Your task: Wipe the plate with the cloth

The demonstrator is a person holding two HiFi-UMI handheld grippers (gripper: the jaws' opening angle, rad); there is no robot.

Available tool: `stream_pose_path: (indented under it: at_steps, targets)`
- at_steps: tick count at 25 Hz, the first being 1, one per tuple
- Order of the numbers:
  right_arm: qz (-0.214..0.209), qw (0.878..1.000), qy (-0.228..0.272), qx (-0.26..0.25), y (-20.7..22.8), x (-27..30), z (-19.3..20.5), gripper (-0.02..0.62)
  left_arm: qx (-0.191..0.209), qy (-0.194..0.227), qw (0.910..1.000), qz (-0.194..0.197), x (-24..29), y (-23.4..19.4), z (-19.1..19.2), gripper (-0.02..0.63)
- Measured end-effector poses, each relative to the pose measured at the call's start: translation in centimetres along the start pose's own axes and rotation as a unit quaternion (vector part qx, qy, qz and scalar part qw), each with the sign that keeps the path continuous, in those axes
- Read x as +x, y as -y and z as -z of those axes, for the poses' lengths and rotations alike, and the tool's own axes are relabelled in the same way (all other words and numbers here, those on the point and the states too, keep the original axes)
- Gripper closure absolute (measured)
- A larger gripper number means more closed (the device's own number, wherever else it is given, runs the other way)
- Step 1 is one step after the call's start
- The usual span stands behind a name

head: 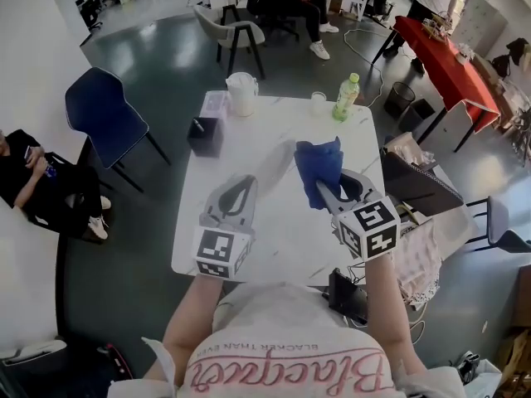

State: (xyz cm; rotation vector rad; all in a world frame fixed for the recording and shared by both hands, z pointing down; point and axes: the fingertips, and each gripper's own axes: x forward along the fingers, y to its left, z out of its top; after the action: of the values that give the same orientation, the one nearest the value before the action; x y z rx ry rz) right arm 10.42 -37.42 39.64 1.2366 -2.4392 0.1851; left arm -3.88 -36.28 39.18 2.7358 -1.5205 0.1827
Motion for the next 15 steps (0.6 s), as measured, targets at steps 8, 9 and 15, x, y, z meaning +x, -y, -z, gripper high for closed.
stream_pose_path:
  at_steps: [8, 9, 15]
  targets:
    - [0.027, 0.999, 0.015, 0.044, -0.6, 0.1, 0.0, 0.491, -0.152, 0.036, 0.9873, -0.028, -0.3, -2.3, -1.0, 0.591]
    - [0.028, 0.998, 0.018, 0.048, -0.7, 0.1, 0.0, 0.491, -0.159, 0.039, 0.9860, -0.031, -0.3, -2.4, -1.1, 0.591]
    - [0.034, 0.997, 0.029, 0.067, -1.3, -0.2, 0.0, 0.492, -0.178, 0.046, 0.9822, -0.038, -0.5, -2.5, -1.3, 0.591]
